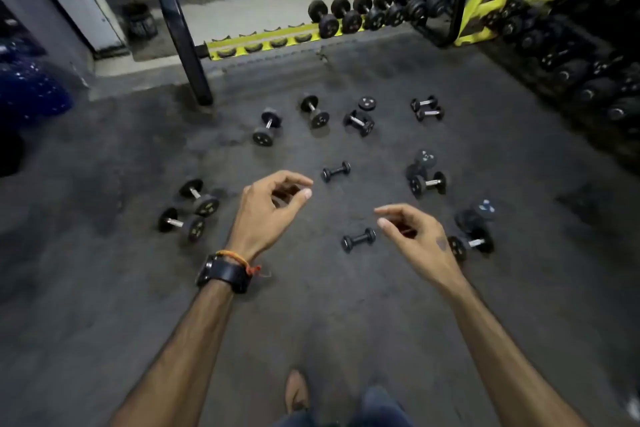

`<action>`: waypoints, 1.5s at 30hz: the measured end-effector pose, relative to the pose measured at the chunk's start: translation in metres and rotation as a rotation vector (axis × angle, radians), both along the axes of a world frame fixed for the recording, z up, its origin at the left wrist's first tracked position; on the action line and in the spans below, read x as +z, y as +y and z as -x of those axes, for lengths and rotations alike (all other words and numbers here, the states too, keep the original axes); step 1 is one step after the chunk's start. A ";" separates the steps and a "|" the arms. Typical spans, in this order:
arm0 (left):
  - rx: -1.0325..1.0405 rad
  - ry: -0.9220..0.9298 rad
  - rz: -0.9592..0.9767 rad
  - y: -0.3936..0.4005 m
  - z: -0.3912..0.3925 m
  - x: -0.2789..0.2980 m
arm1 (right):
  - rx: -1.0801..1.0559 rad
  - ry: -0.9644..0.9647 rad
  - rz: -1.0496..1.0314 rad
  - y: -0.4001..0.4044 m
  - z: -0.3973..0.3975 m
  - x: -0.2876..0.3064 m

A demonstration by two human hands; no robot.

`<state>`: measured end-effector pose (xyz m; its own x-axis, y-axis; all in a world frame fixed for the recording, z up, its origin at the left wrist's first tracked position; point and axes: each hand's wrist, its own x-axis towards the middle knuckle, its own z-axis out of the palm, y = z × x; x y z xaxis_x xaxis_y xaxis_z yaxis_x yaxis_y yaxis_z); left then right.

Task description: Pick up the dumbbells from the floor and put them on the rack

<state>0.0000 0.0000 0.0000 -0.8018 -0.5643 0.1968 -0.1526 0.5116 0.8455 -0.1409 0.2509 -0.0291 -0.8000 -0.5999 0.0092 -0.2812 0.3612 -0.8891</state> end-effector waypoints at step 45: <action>-0.604 -0.533 -0.051 -0.333 0.638 -0.440 | -0.713 -0.737 -0.244 -0.263 0.449 -0.503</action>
